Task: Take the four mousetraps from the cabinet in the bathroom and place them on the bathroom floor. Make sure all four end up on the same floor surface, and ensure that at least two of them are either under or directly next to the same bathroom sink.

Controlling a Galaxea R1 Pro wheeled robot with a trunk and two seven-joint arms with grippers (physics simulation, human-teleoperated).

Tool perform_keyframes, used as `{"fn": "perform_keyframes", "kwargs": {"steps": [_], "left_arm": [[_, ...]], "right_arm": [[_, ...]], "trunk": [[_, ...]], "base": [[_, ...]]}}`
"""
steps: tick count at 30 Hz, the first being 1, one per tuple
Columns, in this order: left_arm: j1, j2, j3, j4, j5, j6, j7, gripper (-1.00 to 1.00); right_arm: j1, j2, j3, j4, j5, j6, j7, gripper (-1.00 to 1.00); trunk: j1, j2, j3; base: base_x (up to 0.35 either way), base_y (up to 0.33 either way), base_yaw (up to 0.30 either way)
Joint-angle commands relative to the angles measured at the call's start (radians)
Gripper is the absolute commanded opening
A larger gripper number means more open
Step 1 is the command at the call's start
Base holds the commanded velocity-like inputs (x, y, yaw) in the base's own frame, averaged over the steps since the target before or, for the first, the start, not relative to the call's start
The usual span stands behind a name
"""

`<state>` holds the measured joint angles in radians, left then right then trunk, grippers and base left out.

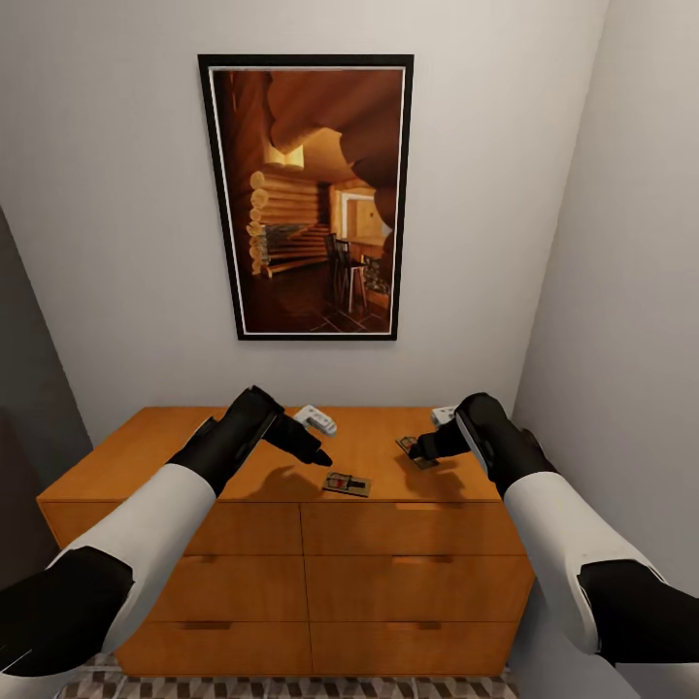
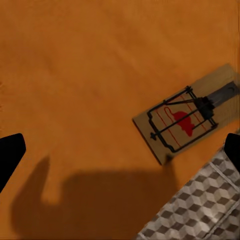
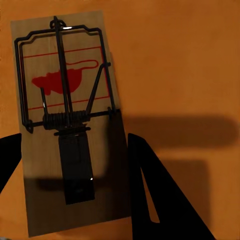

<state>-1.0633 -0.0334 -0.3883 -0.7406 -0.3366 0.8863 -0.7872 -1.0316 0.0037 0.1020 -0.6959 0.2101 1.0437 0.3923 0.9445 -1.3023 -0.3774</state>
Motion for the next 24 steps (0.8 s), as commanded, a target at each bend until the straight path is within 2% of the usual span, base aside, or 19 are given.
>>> {"fn": "perform_keyframes", "kwargs": {"steps": [1, 8, 13, 24], "left_arm": [[0.0, -0.001, 0.0, -0.009, -0.011, 0.015, -0.009, 1.0], [0.0, -0.016, 0.0, -0.063, -0.013, 0.055, -0.008, 1.0], [0.0, -0.026, 0.0, -0.071, -0.011, 0.063, -0.007, 1.0], [-0.001, -0.032, 0.003, -0.072, -0.01, 0.063, -0.006, 1.0]], "right_arm": [[-0.001, 0.0, 0.001, -0.001, 0.008, 0.004, 0.005, -1.0], [-0.001, -0.004, 0.001, -0.001, 0.009, 0.004, 0.005, -1.0], [-0.001, -0.004, 0.001, 0.002, 0.008, 0.004, 0.005, -1.0], [-0.001, -0.005, 0.001, 0.004, 0.008, 0.004, 0.005, -1.0]], "trunk": [[0.0, -0.001, -0.001], [0.0, -0.001, -0.001], [0.0, -0.001, -0.001], [0.0, -0.001, -0.001]], "base": [[0.0, 0.0, 0.0], [0.073, 0.0, 0.0], [0.119, 0.0, 0.0], [0.011, 0.0, 0.0]]}}
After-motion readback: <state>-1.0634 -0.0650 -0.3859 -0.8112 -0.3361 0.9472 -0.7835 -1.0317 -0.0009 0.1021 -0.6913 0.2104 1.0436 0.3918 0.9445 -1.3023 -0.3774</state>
